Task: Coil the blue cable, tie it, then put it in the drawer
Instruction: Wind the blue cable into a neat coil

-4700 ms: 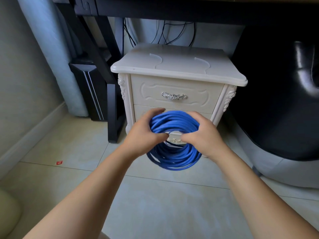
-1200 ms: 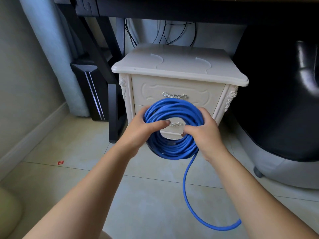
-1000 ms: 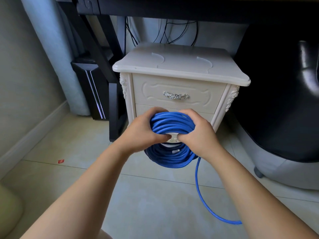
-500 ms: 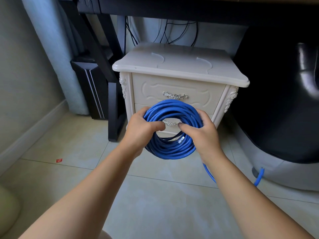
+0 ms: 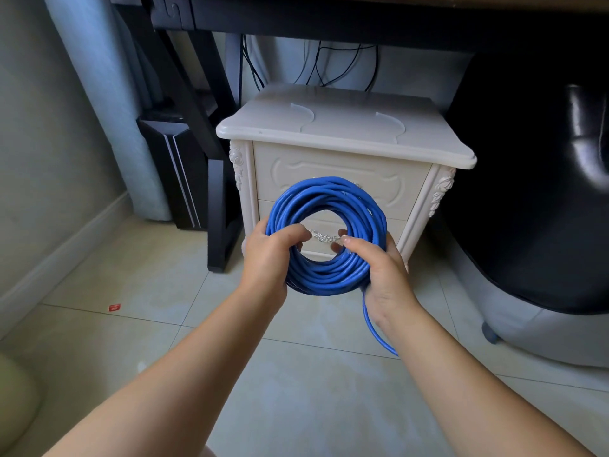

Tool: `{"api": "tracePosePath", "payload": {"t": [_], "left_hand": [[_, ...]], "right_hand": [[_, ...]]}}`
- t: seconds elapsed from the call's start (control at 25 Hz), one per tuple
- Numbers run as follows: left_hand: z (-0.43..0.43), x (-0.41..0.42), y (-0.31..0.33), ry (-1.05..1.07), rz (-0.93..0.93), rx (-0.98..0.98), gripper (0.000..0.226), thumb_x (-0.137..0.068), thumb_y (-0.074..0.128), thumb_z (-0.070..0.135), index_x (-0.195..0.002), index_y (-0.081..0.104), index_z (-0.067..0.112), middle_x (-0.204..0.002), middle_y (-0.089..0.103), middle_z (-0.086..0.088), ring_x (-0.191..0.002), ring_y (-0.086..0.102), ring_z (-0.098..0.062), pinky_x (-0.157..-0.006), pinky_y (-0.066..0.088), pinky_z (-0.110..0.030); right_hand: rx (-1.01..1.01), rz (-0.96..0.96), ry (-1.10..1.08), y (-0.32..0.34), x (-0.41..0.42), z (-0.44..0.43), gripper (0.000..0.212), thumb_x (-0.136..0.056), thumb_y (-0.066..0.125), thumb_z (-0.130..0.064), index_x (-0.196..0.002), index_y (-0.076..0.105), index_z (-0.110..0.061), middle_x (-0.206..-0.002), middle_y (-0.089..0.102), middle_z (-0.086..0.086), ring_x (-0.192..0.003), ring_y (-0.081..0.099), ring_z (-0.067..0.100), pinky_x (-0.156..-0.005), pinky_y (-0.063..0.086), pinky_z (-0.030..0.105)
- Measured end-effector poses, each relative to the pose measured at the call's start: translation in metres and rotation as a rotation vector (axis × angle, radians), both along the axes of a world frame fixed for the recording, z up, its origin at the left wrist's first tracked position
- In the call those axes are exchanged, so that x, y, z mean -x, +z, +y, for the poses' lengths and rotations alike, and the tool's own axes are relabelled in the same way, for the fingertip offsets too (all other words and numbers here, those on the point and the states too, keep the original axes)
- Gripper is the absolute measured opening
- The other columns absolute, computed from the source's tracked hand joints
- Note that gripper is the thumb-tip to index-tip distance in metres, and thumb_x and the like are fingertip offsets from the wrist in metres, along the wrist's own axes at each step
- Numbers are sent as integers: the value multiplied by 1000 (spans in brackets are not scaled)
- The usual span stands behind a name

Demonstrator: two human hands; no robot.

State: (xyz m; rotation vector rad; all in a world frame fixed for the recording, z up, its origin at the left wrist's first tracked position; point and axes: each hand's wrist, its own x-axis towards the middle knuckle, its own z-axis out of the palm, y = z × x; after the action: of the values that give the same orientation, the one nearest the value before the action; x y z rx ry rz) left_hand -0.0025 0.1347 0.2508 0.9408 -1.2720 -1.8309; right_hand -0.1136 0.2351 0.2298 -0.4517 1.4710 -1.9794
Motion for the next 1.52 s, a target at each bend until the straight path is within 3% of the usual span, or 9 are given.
{"api": "tracePosePath", "payload": {"t": [0.16,0.24,0.32,0.44,0.6,0.72,0.92,1.28,1.52], "left_hand": [[5,-1,-7,-76,-24,-14,20,-74,69,9,-92,60,13,-78,54,-8,-75,54,-24,-69,47,-38],[-4,-4,-3,-215,-80,22,34,-70,74,20,-102,64,17,-86,68,-4,-86,69,-22,-85,54,-44],[-15,-9,4,-360,-157,114,48,-69,77,29,-114,62,23,-101,74,0,-96,72,-18,-96,52,-47],[-24,-14,10,-408,-205,339,55,-70,82,26,-121,60,28,-105,73,3,-97,70,-13,-91,53,-34],[-24,-15,11,-508,-316,562,64,-72,83,11,-126,56,33,-105,71,10,-92,70,-8,-85,54,-25],[-16,-12,12,-544,-491,696,58,-69,77,8,-118,58,34,-93,70,12,-76,67,0,-69,53,-16],[-11,-10,13,-420,-463,661,36,-66,71,1,-92,65,25,-67,64,12,-54,56,-1,-55,46,-14],[-10,-4,11,-301,-293,427,32,-70,69,-5,-97,67,12,-71,60,0,-59,52,-13,-57,43,-23],[-11,0,6,-200,-16,86,23,-63,64,1,-84,59,10,-68,48,-9,-66,46,-22,-63,38,-33]], "right_hand": [[-99,26,-78,-1,2,-2,24,-79,71,-3,-97,63,-16,-78,66,3,-75,68,22,-75,56,37],[-140,78,-90,2,6,-2,24,-77,69,-1,-91,62,-18,-73,60,2,-70,60,21,-72,53,39],[-163,146,-83,10,12,-1,28,-74,68,2,-90,61,-19,-74,59,3,-69,59,22,-68,55,37],[-208,344,-30,19,20,1,39,-64,70,-4,-93,65,-30,-79,67,2,-73,65,26,-72,59,46],[-408,783,157,25,17,5,47,-64,72,-8,-97,60,-39,-84,69,-11,-74,65,11,-69,53,31],[-502,920,232,23,9,6,52,-65,72,-11,-103,57,-43,-91,65,-13,-82,63,12,-74,53,33],[-412,909,152,20,7,5,54,-67,72,-10,-110,59,-41,-101,66,-15,-91,63,6,-80,53,30],[-279,512,80,15,19,9,40,-71,84,-16,-101,64,-34,-92,71,-15,-86,68,3,-79,55,25],[-81,118,-61,-3,9,-1,51,-68,82,-12,-115,62,-17,-108,71,13,-103,68,31,-98,51,50]]}}
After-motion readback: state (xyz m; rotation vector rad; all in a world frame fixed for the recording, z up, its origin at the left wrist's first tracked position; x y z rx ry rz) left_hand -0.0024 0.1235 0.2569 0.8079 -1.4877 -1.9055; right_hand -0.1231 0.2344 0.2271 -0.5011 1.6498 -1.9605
